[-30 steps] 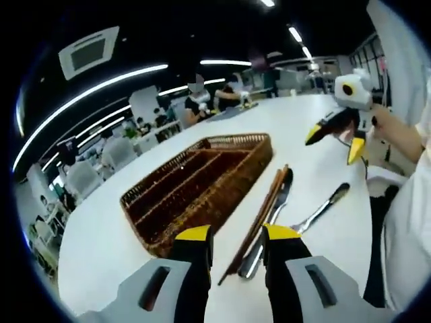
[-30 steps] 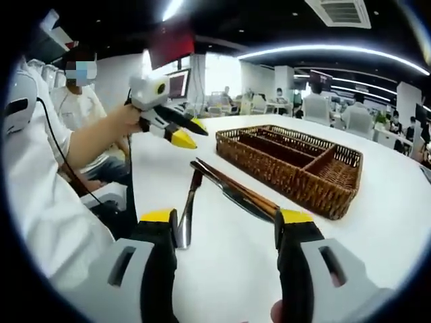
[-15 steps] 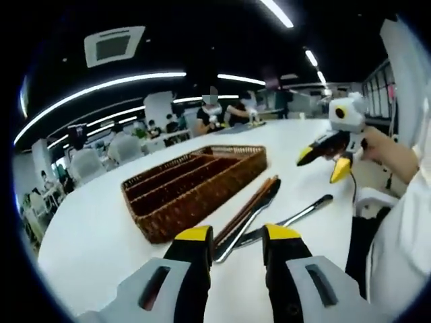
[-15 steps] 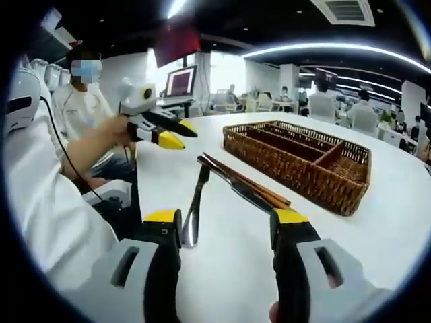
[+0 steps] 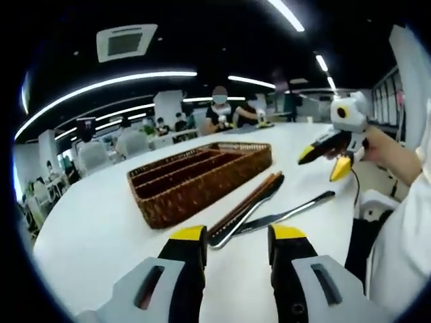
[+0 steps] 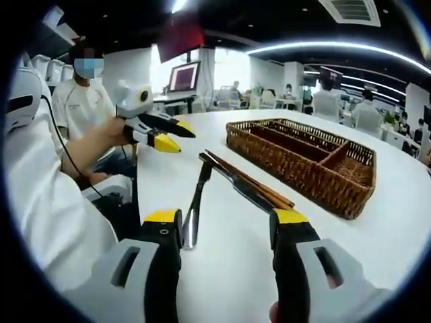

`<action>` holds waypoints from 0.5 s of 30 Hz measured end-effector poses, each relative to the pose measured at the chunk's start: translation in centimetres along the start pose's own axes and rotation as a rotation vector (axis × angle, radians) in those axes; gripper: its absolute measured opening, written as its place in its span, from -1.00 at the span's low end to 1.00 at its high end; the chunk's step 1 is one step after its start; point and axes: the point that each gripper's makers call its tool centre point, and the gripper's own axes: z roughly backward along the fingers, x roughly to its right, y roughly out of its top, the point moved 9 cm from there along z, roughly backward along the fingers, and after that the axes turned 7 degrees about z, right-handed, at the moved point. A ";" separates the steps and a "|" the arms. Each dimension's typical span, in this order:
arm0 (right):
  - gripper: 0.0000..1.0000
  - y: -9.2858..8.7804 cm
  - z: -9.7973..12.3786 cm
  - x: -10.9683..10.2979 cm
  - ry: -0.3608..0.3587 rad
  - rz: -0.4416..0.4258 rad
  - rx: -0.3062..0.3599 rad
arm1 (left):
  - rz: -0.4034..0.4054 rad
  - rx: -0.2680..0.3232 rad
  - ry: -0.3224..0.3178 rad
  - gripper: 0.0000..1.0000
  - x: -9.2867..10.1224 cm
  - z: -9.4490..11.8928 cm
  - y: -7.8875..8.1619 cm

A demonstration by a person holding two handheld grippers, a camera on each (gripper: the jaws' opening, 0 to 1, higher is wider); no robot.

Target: Arrange the knives, forks, and spoons in their matching storage slots by inserting each utensil handle-first until every utensil is classified and aligned in the correct compartment

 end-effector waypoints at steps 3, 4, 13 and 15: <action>0.08 0.1 -0.1 0.1 0.000 0.003 -0.001 | 0.004 0.002 -0.001 -0.28 -0.1 0.0 0.0; 0.08 0.1 -0.2 0.2 0.001 0.005 -0.003 | 0.002 0.000 -0.003 -0.28 -0.1 0.0 0.0; 0.06 0.4 -0.7 1.0 0.008 0.017 -0.017 | 0.010 -0.002 -0.001 -0.29 -0.5 -0.1 -0.3; 0.05 0.4 -0.9 1.3 0.009 0.018 -0.020 | 0.013 -0.001 0.000 -0.29 -0.6 -0.1 -0.4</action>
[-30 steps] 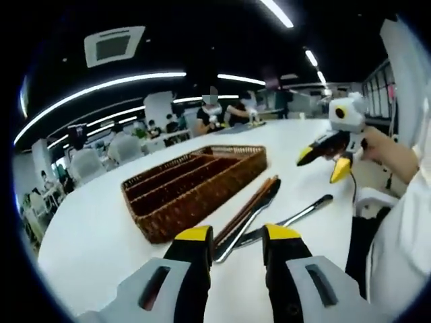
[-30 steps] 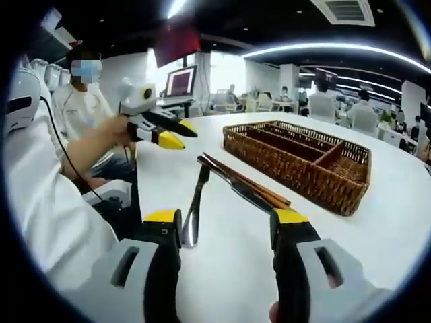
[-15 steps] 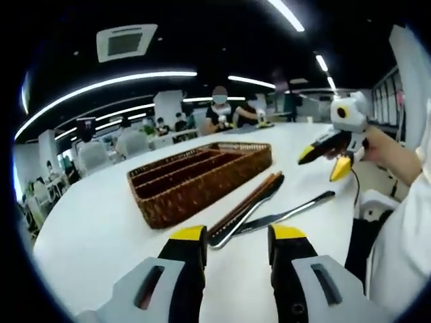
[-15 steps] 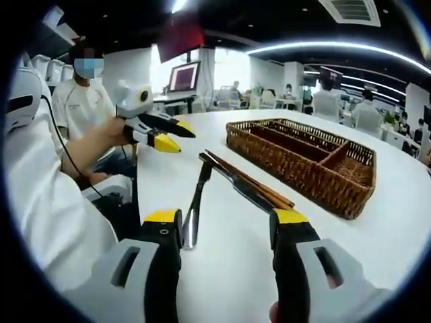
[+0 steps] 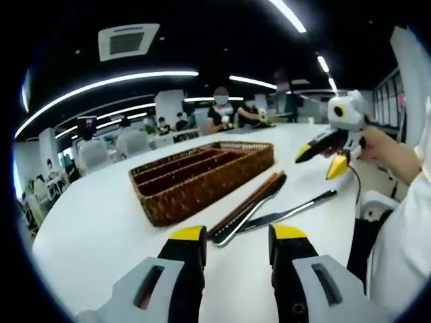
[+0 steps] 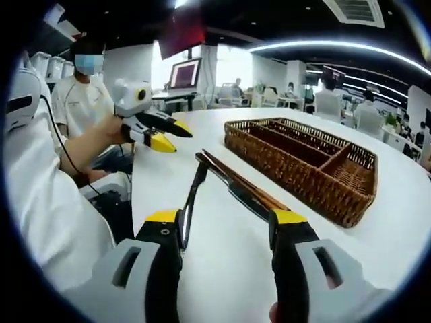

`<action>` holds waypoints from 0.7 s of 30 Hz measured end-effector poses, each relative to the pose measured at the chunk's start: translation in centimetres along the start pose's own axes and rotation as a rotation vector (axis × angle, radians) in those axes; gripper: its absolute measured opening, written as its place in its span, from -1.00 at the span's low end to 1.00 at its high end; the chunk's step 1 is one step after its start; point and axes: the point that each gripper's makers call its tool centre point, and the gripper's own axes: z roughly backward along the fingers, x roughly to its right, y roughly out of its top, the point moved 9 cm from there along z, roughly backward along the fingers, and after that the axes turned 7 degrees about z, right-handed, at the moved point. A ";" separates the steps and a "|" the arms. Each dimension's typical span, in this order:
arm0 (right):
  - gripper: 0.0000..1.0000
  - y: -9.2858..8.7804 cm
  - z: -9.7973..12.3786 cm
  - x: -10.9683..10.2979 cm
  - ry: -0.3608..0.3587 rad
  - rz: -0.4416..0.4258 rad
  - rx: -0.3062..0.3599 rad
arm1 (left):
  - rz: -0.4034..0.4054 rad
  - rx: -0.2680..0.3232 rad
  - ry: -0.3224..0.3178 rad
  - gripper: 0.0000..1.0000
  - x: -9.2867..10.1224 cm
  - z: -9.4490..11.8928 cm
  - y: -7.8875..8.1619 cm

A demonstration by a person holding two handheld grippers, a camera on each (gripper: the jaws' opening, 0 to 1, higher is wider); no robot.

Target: Arrange the knives, forks, and spoons in their matching storage slots by inserting each utensil handle-first until every utensil is classified and aligned in the correct compartment

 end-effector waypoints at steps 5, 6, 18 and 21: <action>0.01 0.0 -0.4 0.5 0.005 0.001 -0.009 | 0.001 -0.009 0.003 -0.30 -0.3 -0.2 -0.2; 0.01 0.1 -0.5 0.6 0.006 0.001 -0.009 | 0.001 -0.009 0.003 -0.30 -0.4 -0.2 -0.2; -0.04 0.2 -1.5 1.7 0.017 0.005 -0.022 | 0.005 -0.010 0.006 -0.33 -1.0 -0.5 0.0; -0.05 0.3 -1.6 1.8 0.018 0.009 -0.023 | 0.001 -0.015 0.007 -0.33 -1.1 -0.7 0.1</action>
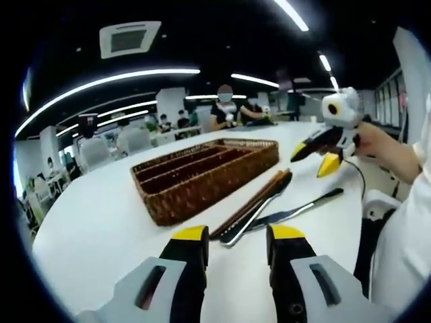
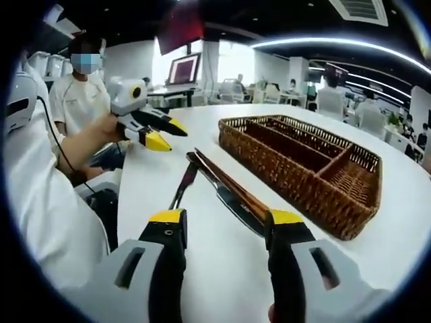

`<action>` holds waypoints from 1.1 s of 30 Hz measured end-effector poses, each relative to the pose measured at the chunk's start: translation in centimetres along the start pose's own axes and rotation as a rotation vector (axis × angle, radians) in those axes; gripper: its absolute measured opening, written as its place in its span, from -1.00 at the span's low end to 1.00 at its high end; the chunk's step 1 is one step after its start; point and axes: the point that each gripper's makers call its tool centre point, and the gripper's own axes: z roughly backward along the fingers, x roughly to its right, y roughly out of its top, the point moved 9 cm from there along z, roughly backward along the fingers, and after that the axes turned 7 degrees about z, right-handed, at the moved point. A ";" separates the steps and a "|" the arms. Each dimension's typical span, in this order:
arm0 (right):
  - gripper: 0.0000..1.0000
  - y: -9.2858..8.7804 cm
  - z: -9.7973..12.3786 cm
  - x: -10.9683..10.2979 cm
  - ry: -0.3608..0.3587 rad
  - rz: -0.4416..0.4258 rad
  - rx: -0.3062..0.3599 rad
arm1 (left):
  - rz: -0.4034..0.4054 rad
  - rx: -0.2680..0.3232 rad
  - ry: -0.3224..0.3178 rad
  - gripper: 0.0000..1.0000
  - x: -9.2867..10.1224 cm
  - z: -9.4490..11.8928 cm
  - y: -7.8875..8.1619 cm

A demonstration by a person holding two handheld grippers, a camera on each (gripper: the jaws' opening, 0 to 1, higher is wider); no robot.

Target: Arrange the knives, forks, and spoons in their matching storage slots by inserting each utensil handle-first until every utensil is classified and aligned in the correct compartment

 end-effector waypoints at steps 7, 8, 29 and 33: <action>-0.08 0.0 -0.3 0.5 0.009 0.009 -0.014 | -0.001 -0.002 0.002 -0.34 -0.2 -0.2 0.2; -0.11 0.0 -0.3 0.6 0.013 0.013 -0.015 | 0.000 -0.002 0.002 -0.34 -0.2 -0.3 0.2; -0.27 -0.7 -2.7 0.9 0.114 -0.019 -0.087 | 0.019 -0.014 -0.006 -0.35 -0.2 -0.7 -0.4; -0.27 -0.9 -2.9 1.1 0.106 -0.027 -0.102 | 0.025 -0.012 -0.007 -0.35 -0.3 -0.7 -0.5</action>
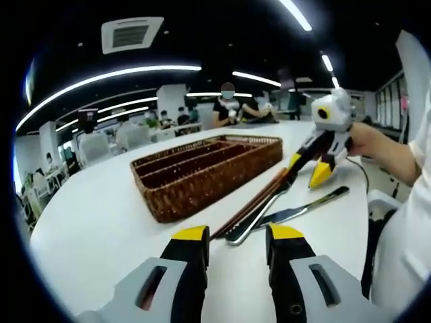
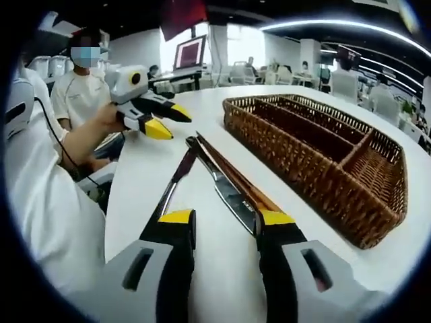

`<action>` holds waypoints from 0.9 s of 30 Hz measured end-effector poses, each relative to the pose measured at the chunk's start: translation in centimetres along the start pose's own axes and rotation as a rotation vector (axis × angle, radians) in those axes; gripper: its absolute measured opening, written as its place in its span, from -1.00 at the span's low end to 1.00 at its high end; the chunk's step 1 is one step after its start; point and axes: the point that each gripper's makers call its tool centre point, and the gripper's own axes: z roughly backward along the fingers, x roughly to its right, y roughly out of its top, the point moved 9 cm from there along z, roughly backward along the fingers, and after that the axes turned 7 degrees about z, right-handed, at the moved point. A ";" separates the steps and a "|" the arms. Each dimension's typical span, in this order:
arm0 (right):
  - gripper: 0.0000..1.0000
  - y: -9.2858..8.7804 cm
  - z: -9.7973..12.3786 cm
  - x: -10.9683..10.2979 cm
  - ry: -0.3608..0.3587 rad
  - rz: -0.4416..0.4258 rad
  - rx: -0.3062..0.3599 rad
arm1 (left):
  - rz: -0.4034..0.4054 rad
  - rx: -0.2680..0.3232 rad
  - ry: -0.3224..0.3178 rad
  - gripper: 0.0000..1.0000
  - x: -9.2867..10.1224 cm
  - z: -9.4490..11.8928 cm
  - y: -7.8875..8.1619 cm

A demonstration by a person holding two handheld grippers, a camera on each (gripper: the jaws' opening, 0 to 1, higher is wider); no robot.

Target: Arrange the knives, forks, and spoons in their matching storage slots by inserting each utensil handle-first until every utensil is classified and aligned in the correct compartment

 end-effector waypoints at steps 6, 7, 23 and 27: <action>-0.27 -0.1 -0.2 0.3 0.002 -0.003 -0.015 | 0.005 -0.006 0.000 -0.35 -0.1 0.0 -0.2; -0.27 -0.1 -0.3 0.4 0.004 -0.001 -0.017 | 0.003 -0.006 0.000 -0.35 -0.1 0.0 -0.2; -0.58 0.4 -0.6 1.9 0.110 0.088 -0.097 | -0.002 -0.014 -0.004 -0.35 -0.1 -0.1 -0.2; -0.64 0.4 -0.6 2.0 0.112 0.090 -0.100 | -0.005 -0.021 -0.003 -0.35 -0.1 0.0 -0.2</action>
